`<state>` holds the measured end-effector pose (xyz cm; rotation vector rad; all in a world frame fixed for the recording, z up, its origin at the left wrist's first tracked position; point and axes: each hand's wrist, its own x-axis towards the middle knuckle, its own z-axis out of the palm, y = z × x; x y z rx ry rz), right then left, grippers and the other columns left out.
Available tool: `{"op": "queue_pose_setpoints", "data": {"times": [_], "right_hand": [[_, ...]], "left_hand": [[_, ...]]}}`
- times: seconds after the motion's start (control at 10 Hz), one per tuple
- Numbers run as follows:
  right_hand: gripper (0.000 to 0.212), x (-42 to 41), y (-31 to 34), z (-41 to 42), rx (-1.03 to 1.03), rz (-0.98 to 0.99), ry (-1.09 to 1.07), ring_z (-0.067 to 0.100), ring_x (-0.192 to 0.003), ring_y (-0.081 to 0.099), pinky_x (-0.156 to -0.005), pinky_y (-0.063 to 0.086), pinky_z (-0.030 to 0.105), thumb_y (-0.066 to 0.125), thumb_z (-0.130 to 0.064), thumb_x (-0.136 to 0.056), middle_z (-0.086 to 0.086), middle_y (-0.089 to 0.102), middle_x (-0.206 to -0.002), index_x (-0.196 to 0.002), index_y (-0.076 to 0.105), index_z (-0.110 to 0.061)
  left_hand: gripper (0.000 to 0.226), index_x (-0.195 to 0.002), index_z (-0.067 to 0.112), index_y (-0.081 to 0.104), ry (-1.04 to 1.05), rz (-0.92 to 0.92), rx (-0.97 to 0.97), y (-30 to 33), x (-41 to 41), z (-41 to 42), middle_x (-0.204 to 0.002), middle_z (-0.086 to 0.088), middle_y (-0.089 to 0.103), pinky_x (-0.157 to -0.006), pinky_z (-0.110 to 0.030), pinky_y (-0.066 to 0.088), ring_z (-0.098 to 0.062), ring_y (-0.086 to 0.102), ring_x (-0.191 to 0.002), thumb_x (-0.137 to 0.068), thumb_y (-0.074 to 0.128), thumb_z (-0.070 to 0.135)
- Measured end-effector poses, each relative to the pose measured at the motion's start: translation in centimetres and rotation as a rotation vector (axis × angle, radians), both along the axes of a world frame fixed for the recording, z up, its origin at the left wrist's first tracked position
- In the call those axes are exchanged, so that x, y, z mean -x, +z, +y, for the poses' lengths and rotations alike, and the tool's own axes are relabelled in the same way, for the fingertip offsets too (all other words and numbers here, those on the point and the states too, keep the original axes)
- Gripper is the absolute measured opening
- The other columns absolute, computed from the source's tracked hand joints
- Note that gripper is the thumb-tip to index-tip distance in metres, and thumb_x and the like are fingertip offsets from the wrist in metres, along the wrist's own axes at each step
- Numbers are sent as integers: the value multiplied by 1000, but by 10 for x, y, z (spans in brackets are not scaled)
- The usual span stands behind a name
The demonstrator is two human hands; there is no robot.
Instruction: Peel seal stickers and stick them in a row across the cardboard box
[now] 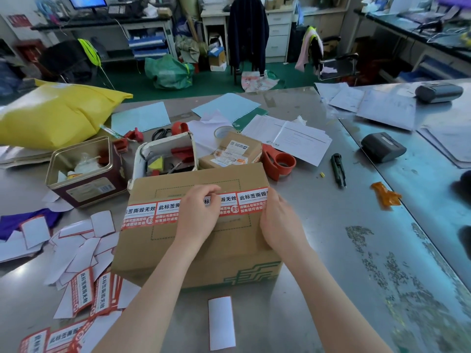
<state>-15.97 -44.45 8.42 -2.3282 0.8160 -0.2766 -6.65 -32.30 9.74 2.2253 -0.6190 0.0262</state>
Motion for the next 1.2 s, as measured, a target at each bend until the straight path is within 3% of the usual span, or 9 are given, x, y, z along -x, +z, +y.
{"op": "queue_pose_setpoints", "data": {"times": [0.1,0.3,0.5,0.8,0.9,1.0,1.1,1.2], "right_hand": [[31,-2,1,5,69,70,-3,31,-107,56,-85,47,40,29,-9,-95,8,54,-124,-124,42,-11],[28,0,3,15,29,187,-156,32,-115,51,-92,39,42,26,-23,-99,12,56,-125,-116,43,-8],[51,5,-5,34,300,206,-97,17,-145,16,-116,15,43,21,-32,-101,2,22,-156,-147,20,-11],[50,-14,6,73,364,259,135,15,-145,17,-118,11,38,23,-35,-101,2,24,-157,-146,27,-13],[37,-25,11,95,313,166,213,21,-133,40,-108,28,35,28,-28,-101,4,48,-140,-129,46,-11],[30,-34,21,111,120,34,159,29,-107,55,-81,37,32,33,-22,-100,9,63,-113,-110,57,-7],[34,-45,35,117,-23,-25,100,34,-98,58,-70,37,33,34,-20,-100,16,67,-102,-106,63,-3],[33,-54,52,124,-198,-103,14,32,-86,59,-68,41,34,39,-20,-98,18,66,-91,-108,64,-1]], "left_hand": [[24,-106,11,68,11,13,3,1,-3,13,-109,-1,66,-84,-17,36,-4,50,-95,-90,51,11],[24,-109,14,67,0,70,-10,5,-11,45,-112,-1,65,-83,-19,38,-8,52,-96,-91,51,16],[26,-115,14,64,-18,64,-51,11,-18,76,-117,-1,63,-85,-20,40,-12,55,-105,-93,50,21],[27,-116,12,63,-46,92,-19,10,-23,111,-121,-3,63,-84,-18,42,-14,57,-109,-93,51,18],[27,-115,14,63,-41,106,3,16,-30,122,-117,-2,65,-82,-19,43,-14,58,-105,-92,50,18],[26,-115,14,61,-46,150,12,26,-37,132,-113,-2,64,-83,-25,47,-13,56,-100,-92,50,20],[26,-115,14,61,-57,137,50,37,-45,138,-109,1,61,-82,-24,45,-9,53,-96,-92,50,21],[26,-112,15,62,-55,175,109,52,-54,145,-103,4,59,-81,-23,41,-10,54,-96,-91,50,19]]}}
